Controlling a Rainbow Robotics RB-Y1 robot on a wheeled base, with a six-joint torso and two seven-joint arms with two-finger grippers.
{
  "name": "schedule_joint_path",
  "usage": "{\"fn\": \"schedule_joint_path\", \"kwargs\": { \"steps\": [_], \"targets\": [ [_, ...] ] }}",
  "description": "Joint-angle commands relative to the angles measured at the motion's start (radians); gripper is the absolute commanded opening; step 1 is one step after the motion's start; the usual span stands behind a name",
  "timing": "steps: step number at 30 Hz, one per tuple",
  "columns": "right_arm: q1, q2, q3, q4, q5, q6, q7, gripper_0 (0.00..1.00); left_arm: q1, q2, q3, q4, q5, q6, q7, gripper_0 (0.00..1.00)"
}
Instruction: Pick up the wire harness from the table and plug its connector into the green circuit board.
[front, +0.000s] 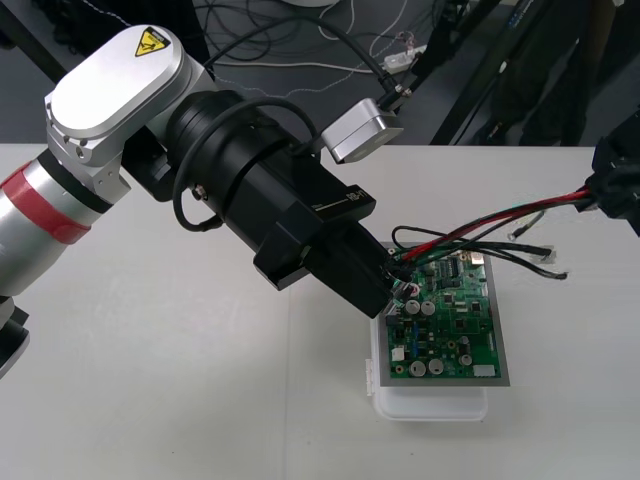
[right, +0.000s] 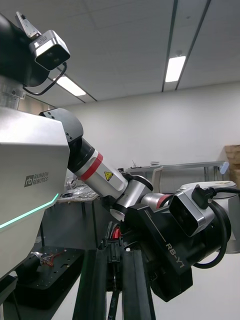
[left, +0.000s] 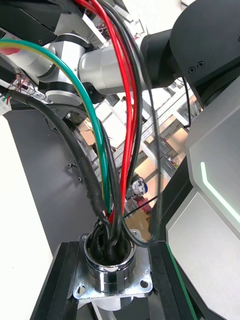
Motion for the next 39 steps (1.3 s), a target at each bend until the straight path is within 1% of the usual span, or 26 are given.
{"fn": "schedule_joint_path", "kwargs": {
  "steps": [1,33,34,36,37,38,39],
  "targets": [
    [0.000,-0.003,0.017,-0.018,0.013,-0.006,0.059,0.00,0.008,-0.020,0.026,-0.031,0.021,-0.033,0.077,0.00],
    [0.000,-0.003,0.010,-0.014,0.010,-0.006,0.033,0.00,0.011,-0.020,0.026,-0.031,0.020,-0.033,0.075,0.00],
    [0.000,-0.003,0.010,-0.014,0.010,-0.006,0.033,0.00,0.011,-0.020,0.026,-0.031,0.021,-0.033,0.074,0.04],
    [0.000,-0.003,0.010,-0.014,0.010,-0.006,0.033,0.00,0.011,-0.020,0.026,-0.031,0.021,-0.033,0.075,0.67],
    [0.000,-0.003,0.010,-0.014,0.010,-0.006,0.033,0.00,0.011,-0.020,0.026,-0.031,0.020,-0.033,0.077,0.79],
    [0.000,-0.003,0.010,-0.014,0.010,-0.006,0.033,0.00,0.011,-0.020,0.026,-0.031,0.021,-0.033,0.077,0.93],
    [0.000,-0.003,0.010,-0.014,0.010,-0.006,0.033,0.00,0.011,-0.020,0.026,-0.031,0.020,-0.033,0.078,0.98]
  ]
}}
